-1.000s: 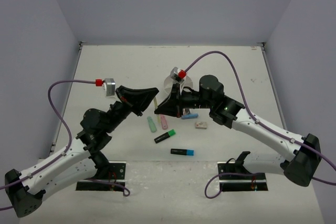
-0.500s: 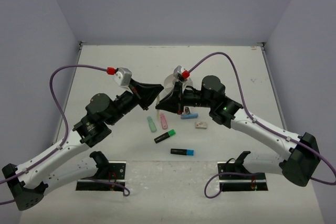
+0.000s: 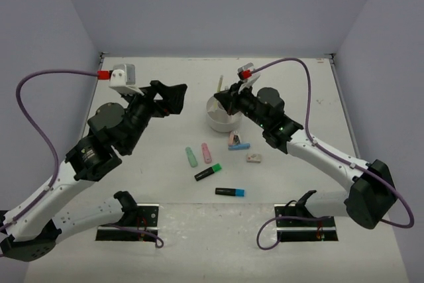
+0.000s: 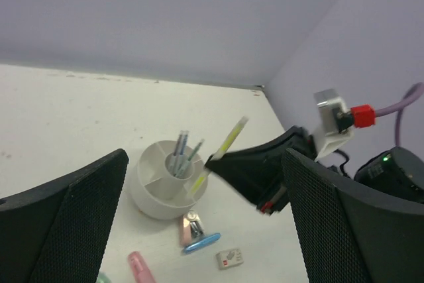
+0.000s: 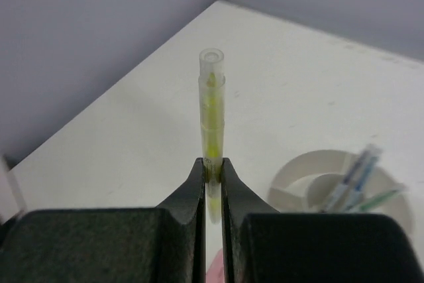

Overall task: Sort the stationery into containers
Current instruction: Place the pen in the storage box.

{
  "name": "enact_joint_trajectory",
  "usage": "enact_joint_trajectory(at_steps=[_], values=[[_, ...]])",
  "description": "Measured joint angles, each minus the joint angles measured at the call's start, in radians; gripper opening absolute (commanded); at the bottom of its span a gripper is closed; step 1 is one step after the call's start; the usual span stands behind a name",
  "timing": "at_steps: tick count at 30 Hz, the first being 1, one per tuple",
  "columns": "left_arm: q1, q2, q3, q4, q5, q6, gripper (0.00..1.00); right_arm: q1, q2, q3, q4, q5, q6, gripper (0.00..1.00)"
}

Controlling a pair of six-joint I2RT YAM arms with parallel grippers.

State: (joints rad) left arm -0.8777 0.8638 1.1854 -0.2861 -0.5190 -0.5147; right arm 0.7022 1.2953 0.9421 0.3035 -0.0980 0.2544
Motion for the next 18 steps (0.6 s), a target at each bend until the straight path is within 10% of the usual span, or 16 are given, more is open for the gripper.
enact_joint_trajectory(at_steps=[7, 18], values=[[0.000, -0.132, -0.126, -0.172, -0.096, 0.002, 1.00, -0.118, 0.159, 0.024, 0.133, 0.273, -0.084, 0.00], [-0.001, -0.266, -0.265, -0.383, -0.096, 0.001, 1.00, -0.153, 0.305, 0.047, 0.174, 0.287, -0.100, 0.00]])
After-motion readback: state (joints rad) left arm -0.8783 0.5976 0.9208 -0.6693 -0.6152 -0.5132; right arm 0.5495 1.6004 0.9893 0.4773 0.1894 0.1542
